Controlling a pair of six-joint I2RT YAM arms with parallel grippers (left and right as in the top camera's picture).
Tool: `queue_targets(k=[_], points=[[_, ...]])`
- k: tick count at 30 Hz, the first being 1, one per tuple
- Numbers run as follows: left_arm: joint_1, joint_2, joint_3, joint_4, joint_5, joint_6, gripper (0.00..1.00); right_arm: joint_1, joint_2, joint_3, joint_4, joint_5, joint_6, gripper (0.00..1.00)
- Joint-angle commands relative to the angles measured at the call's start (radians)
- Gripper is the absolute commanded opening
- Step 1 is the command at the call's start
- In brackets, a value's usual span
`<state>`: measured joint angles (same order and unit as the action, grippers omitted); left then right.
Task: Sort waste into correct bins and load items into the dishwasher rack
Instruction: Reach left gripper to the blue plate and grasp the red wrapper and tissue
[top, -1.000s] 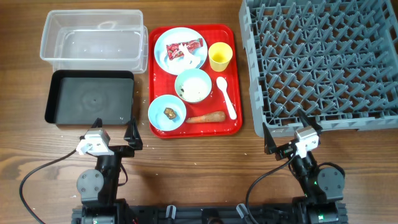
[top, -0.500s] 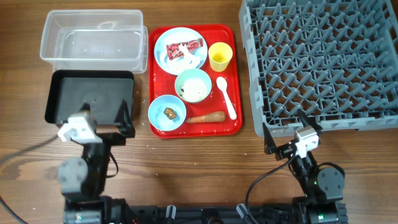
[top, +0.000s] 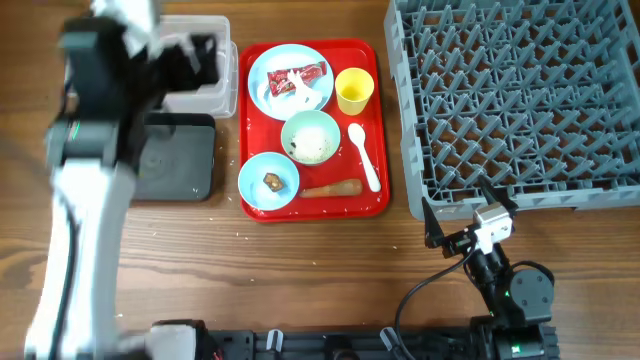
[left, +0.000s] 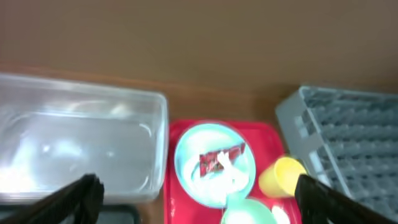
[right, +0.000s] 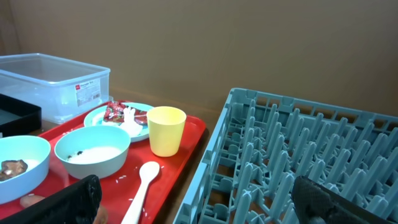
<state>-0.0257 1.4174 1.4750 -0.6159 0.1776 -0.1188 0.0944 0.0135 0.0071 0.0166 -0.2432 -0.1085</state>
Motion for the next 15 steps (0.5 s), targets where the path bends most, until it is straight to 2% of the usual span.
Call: queue_targets(k=[1, 8, 12, 15], points=[[-0.088, 0.262, 0.204, -0.103, 0.038, 0.097, 1.0, -0.005, -0.009, -0.001, 0.005, -0.014, 0.004, 1.0], [-0.175, 0.539, 0.229, 0.066, 0.051, 0.129, 1.0, -0.005, -0.009, -0.001, 0.005, -0.014, 0.004, 1.0], [-0.226, 0.647, 0.229, 0.164, 0.046, 0.303, 1.0, -0.005, -0.009, -0.001, 0.005, -0.014, 0.004, 0.99], [-0.258, 0.727, 0.229, 0.217, -0.037, 0.325, 1.0, -0.005, -0.009, -0.001, 0.005, -0.014, 0.004, 1.0]])
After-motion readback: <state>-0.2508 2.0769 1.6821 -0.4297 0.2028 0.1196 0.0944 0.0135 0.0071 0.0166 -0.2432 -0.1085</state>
